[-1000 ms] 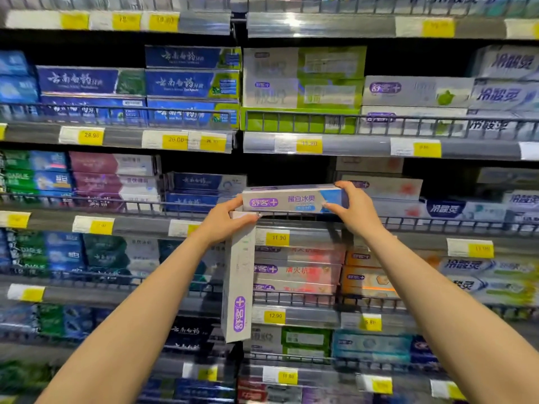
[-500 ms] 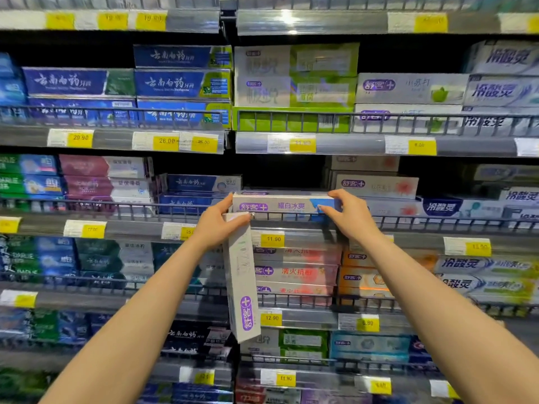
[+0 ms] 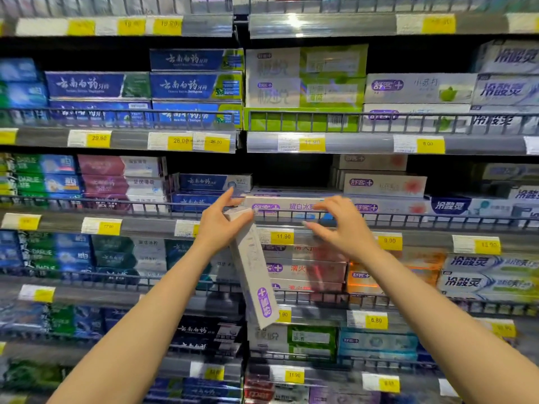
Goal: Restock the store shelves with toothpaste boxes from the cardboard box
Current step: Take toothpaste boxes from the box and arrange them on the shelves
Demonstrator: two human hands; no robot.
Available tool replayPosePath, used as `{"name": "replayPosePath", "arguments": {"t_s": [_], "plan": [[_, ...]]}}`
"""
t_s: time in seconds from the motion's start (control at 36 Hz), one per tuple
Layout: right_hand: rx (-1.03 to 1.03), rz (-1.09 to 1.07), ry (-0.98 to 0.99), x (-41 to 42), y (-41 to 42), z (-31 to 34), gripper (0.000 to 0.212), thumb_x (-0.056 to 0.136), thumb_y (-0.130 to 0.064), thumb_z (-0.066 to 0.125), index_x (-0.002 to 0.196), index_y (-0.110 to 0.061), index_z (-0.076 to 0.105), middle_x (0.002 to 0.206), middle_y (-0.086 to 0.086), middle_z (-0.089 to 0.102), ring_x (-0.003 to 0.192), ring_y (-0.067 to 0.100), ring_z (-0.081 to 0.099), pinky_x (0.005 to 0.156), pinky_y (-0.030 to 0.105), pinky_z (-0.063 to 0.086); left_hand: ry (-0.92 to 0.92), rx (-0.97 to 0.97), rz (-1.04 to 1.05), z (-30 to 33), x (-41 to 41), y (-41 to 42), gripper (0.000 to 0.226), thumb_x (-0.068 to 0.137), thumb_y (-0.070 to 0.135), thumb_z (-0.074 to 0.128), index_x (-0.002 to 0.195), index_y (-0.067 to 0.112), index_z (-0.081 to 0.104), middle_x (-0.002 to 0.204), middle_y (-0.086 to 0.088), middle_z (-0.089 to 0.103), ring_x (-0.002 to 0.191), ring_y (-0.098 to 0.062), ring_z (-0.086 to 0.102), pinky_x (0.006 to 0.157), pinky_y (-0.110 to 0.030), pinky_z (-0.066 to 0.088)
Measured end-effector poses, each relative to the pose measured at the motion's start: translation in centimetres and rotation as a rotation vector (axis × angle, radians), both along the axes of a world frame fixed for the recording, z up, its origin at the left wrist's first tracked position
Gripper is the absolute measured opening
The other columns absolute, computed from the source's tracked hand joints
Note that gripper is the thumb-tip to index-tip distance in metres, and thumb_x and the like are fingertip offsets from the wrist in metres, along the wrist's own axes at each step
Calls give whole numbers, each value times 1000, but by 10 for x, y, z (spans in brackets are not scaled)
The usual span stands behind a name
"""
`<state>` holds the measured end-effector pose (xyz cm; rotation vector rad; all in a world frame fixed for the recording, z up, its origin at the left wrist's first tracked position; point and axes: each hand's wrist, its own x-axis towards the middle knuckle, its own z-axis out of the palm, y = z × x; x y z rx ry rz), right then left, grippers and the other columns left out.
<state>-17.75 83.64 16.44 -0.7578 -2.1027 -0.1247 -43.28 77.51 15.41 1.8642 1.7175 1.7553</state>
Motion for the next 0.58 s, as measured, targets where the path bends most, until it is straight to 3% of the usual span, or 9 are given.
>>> {"name": "replayPosePath", "arguments": {"t_s": [0.11,0.17,0.25,0.33,0.42,0.5,0.58], "plan": [[-266,102,-147,-26,-21,-15,58,76,-50,68,122,-16,57,115,-5,59,105,7,53,92,24,45,-59,94,-16,16,7,-5,67,83,32,68,142,19,39,110,6,61,94,-6,56,83,-21,46],[-406,145,-201,-37,-25,-18,64,75,-51,70,129,-20,53,121,-8,57,108,7,54,90,23,45,-47,111,-67,26,17,-8,66,83,32,68,141,21,40,110,5,62,97,-6,56,80,-13,45],[-577,264,-145,-47,-27,-20,55,77,-39,73,125,-25,53,118,-5,62,104,12,60,85,30,51,-54,132,-150,42,32,-13,66,82,32,68,141,21,39,108,6,62,94,2,55,70,-3,44],[-643,277,-51,-47,-28,-18,47,76,-32,75,118,-19,58,111,-1,66,98,15,64,84,36,54,-109,108,-217,52,43,-10,71,82,30,69,143,19,35,120,2,59,98,-1,55,69,-5,46],[-678,275,57,-40,-30,-15,45,76,-25,76,116,-13,59,108,-1,67,96,13,63,81,27,54,-226,19,-336,56,46,-9,76,85,26,65,147,17,23,141,-7,44,109,-8,52,69,-12,49],[-788,321,236,-27,-31,-14,31,80,-15,71,109,-16,58,100,-9,65,87,3,62,69,16,53,-133,-108,-407,38,33,-11,90,77,35,72,148,18,20,144,-6,40,122,-16,49,87,-24,48],[-855,314,399,-13,-27,-11,18,83,-20,68,99,-21,60,100,-4,68,88,11,64,73,26,52,7,-324,-427,6,19,-16,101,58,49,83,142,18,34,135,-5,49,125,-15,46,100,-33,43]]}}
